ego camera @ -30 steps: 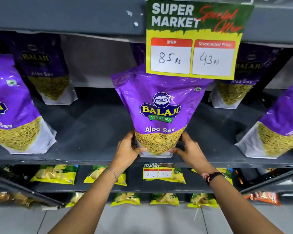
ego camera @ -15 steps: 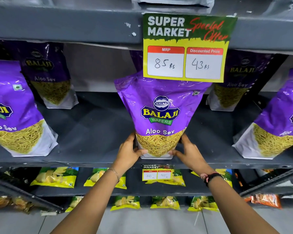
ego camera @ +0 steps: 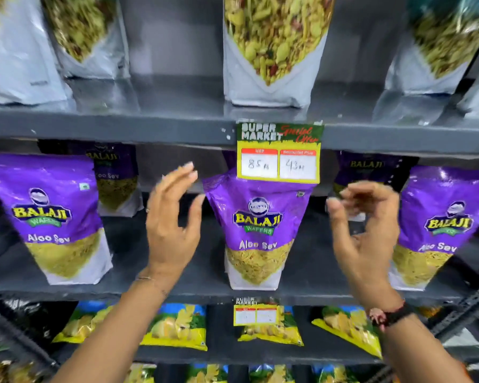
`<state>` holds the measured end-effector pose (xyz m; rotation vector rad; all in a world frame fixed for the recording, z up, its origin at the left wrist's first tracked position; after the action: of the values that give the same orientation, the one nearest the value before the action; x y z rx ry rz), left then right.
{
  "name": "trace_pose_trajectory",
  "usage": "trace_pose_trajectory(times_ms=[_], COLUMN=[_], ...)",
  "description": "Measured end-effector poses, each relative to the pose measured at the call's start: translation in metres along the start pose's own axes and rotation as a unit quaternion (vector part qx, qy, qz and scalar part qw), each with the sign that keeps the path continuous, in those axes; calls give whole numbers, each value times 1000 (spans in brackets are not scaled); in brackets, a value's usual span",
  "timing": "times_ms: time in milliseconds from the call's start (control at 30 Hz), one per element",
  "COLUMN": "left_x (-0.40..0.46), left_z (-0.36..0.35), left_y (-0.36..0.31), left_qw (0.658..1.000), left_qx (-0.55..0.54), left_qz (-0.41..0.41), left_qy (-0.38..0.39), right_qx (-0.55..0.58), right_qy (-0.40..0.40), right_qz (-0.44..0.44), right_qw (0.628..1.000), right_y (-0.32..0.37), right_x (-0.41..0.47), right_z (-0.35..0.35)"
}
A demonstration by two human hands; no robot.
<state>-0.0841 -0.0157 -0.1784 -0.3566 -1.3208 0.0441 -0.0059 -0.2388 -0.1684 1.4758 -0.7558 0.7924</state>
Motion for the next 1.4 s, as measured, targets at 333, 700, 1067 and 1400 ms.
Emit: trace_pose_trajectory(times_ms=[333,700,1067,1400], left_x=[173,168,161,156], left_z=[-44,-95,-68,-63], left_y=[-10,8,0,1], left_qw=[933,868,892,891], left_qx=[-120,-185,-165,-191], left_qz=[235,294,250,246], left_qy=[244,354,338,330], right_qx=[-52,-2,-8,45], right_qy=[153,263,265,242], right_qz=[-189,-289,-263,-266], right_qw=[969,920,927,932], right_y=[5,-17,-6,-9], right_x=[161,169,156,151], right_z=[-41,-64,-42,-39])
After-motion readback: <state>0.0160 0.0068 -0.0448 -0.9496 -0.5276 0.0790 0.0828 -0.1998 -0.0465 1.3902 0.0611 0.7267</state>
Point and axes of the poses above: each hand's wrist, its own x-axis towards the middle knuckle, its own z-axis out of the back of the hand, y = z × x, the point moved 4 cm from there along x, towards the middle knuckle, and after that the axes turned 11 degrees about x, right-handed, at the moved point
